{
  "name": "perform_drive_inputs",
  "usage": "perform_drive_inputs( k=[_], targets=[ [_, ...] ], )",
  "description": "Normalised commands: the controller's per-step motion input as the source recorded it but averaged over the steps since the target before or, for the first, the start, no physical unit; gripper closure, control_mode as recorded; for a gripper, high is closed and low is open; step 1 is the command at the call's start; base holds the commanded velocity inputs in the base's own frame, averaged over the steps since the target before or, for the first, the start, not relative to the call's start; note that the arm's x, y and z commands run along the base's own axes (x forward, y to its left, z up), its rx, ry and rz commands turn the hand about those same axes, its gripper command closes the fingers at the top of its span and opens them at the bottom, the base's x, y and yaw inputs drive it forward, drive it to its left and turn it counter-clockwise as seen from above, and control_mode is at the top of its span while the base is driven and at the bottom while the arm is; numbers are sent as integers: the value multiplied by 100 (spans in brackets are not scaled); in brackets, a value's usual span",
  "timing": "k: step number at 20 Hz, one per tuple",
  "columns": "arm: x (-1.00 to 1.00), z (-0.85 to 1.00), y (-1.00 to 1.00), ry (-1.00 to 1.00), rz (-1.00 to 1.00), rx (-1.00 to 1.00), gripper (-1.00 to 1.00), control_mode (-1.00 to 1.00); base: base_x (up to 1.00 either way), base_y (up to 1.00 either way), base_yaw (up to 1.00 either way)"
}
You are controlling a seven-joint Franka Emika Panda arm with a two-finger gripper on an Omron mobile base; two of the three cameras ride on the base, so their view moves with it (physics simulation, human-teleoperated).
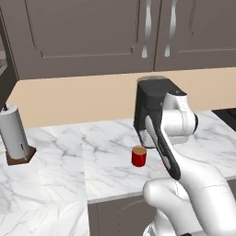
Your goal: Take a sugar cube from the saucer and place it inside the coffee. Then, grab milk from the fridge and place it next to the coffee on the counter to sweeten the coffee.
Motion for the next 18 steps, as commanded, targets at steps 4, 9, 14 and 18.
perform_drive_inputs(
  k=[4,9,14,18],
  targets=[
    [47,-2,40,2,-5,-2,100,-100,0,0,0],
    [48,-25,2,9,-1,0,100,-100,0,0,0],
    [19,-24,1,6,-1,0,100,-100,0,0,0],
    [9,-12,14,1,-2,0,100,-100,0,0,0]
  ],
)
